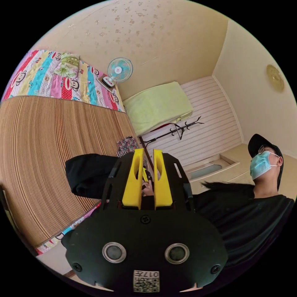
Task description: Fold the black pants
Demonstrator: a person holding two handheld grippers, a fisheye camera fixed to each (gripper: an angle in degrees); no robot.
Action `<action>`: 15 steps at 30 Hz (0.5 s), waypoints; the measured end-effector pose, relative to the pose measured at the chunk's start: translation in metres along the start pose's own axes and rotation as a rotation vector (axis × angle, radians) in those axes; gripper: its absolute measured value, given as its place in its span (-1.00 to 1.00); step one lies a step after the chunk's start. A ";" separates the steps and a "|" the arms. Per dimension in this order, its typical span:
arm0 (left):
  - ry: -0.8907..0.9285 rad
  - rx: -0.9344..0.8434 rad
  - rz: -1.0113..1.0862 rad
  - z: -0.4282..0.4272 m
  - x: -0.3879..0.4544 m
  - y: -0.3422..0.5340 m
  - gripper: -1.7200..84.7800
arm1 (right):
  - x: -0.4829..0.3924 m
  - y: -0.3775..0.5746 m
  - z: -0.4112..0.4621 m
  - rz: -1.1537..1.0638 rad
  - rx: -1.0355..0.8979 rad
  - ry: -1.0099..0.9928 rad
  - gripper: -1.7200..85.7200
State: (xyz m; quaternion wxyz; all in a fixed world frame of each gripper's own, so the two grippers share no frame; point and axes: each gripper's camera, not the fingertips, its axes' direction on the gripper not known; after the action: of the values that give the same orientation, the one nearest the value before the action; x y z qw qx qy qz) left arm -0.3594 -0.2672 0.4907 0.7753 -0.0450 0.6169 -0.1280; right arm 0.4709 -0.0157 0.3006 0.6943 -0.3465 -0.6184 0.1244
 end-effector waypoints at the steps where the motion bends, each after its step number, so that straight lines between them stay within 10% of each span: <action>1: -0.018 -0.029 0.035 0.005 0.007 0.000 -0.76 | -0.026 -0.006 0.021 -0.101 -0.086 -0.046 -0.88; 9: -0.249 -0.241 0.427 0.086 0.109 -0.008 -0.60 | -0.235 0.024 0.149 -0.605 -0.399 -0.526 -0.90; 15: -0.438 -0.087 0.676 0.104 0.201 -0.001 -0.55 | -0.365 0.112 0.234 -0.832 -0.621 -0.722 -0.90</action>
State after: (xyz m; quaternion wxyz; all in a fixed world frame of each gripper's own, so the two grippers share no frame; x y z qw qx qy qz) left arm -0.2171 -0.3283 0.3258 0.8841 0.1014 0.4219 0.1733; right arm 0.2041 -0.0771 -0.0531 0.2991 -0.1985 -0.9041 -0.2321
